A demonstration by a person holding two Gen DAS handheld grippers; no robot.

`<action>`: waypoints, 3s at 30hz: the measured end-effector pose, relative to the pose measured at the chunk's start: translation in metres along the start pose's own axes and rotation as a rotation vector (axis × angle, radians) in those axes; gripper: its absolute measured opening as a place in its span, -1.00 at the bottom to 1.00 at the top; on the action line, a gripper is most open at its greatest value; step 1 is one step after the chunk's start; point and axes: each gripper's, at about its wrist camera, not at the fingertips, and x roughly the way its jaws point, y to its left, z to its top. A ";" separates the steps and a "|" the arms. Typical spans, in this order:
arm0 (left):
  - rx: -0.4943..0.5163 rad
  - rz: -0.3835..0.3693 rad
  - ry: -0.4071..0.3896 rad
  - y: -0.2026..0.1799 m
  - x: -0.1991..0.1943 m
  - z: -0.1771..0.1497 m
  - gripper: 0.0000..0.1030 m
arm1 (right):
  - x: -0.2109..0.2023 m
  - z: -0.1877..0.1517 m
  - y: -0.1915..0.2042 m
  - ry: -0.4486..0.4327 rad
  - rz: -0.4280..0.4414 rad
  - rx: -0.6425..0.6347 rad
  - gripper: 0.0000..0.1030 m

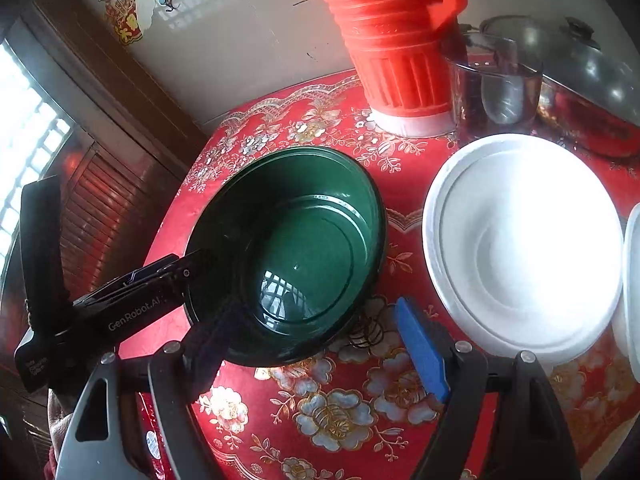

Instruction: Organize plates and bowls

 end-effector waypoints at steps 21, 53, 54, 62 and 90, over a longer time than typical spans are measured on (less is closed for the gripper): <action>0.006 0.010 0.036 -0.004 0.026 0.006 -0.17 | 0.023 0.015 -0.004 -0.003 -0.065 -0.054 -0.15; 0.012 -0.005 -0.061 0.022 -0.078 -0.074 -0.62 | -0.046 -0.057 0.046 -0.105 -0.116 -0.256 -0.21; 0.013 -0.008 -0.064 0.023 -0.084 -0.078 -0.62 | -0.049 -0.060 0.048 -0.110 -0.110 -0.259 -0.20; -0.010 -0.006 -0.097 0.054 -0.125 -0.111 -0.62 | -0.072 -0.085 0.076 -0.141 -0.063 -0.309 -0.20; -0.163 0.085 -0.156 0.154 -0.177 -0.214 -0.61 | -0.044 -0.162 0.171 -0.034 0.054 -0.506 -0.16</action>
